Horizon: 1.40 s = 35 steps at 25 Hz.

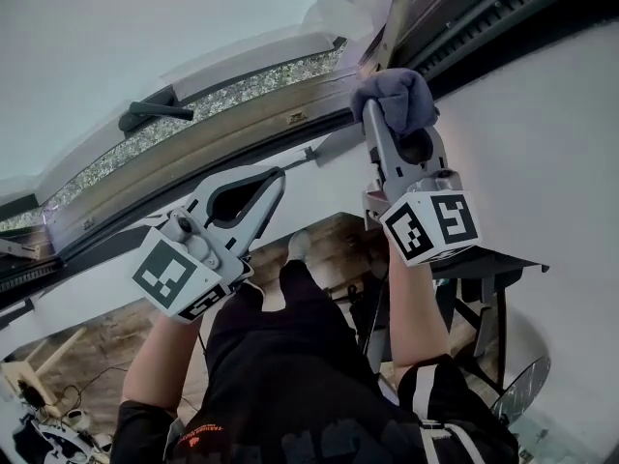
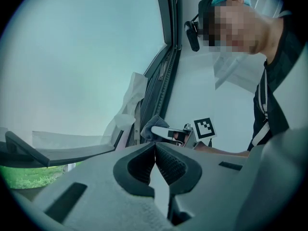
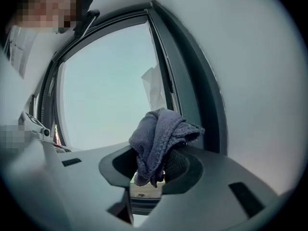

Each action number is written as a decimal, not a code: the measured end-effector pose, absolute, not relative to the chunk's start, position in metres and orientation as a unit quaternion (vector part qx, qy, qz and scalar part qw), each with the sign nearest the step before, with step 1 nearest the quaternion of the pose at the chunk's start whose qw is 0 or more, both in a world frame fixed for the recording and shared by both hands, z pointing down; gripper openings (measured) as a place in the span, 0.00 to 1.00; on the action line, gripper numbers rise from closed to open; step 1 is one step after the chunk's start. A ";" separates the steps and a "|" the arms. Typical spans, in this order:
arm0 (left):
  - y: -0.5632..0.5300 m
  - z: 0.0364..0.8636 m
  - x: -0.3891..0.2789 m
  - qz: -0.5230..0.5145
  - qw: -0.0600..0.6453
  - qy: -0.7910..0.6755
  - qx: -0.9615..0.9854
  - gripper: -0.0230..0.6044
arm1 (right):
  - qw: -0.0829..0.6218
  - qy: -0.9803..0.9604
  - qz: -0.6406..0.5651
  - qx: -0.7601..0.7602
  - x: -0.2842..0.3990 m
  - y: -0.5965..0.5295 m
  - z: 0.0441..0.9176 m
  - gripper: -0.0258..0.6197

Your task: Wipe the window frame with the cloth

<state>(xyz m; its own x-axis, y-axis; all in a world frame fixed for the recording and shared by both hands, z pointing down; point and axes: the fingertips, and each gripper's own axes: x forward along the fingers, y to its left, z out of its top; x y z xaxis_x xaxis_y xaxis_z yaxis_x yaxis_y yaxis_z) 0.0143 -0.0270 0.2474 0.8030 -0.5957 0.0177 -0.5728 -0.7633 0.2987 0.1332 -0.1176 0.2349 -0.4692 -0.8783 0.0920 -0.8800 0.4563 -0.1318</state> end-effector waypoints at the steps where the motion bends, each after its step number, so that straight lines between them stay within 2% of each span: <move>1: -0.029 0.245 0.015 -0.040 0.144 -0.311 0.939 0.07 | 0.003 -0.854 0.076 0.515 0.134 -0.119 0.229 0.22; 15: -0.055 0.217 0.024 -0.046 0.120 -0.304 0.944 0.07 | -0.029 -0.859 0.042 0.509 0.140 -0.136 0.172 0.22; 35: -0.059 0.259 0.021 -0.018 0.157 -0.303 0.940 0.07 | -0.015 -0.848 0.099 0.521 0.145 -0.144 0.237 0.22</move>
